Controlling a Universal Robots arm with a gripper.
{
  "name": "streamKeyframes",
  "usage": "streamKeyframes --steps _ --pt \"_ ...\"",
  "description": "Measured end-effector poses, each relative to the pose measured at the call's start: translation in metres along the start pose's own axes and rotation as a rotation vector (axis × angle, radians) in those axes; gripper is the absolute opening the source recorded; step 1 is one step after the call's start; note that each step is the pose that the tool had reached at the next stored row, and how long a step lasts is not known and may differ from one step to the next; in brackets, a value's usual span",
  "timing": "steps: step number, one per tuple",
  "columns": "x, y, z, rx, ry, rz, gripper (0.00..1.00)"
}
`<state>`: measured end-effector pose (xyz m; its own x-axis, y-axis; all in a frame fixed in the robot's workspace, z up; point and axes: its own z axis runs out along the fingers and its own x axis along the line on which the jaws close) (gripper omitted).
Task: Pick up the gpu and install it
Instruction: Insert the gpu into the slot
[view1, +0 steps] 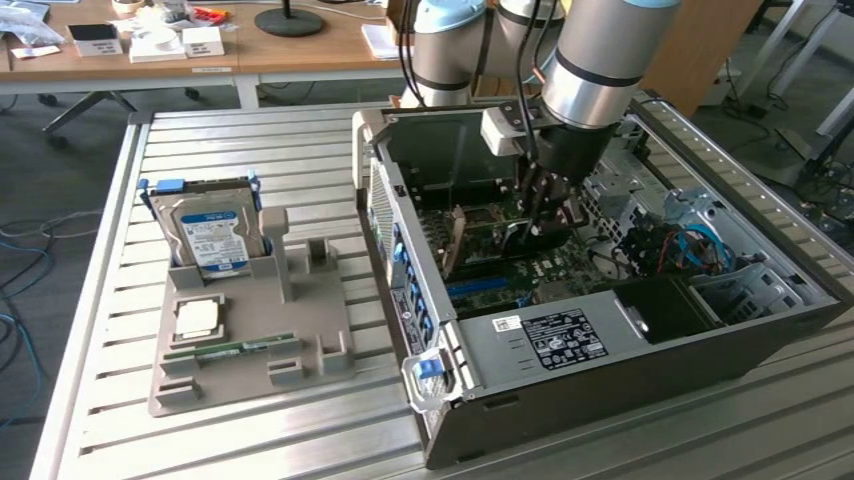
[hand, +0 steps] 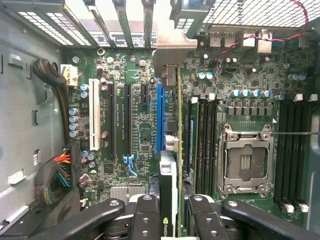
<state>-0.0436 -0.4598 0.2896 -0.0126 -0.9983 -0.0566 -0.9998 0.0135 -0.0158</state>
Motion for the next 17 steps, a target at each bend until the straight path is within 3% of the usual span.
streamKeyframes --steps 17 --pt "0.0001 0.0016 0.0016 0.0 0.0 0.0 0.27"
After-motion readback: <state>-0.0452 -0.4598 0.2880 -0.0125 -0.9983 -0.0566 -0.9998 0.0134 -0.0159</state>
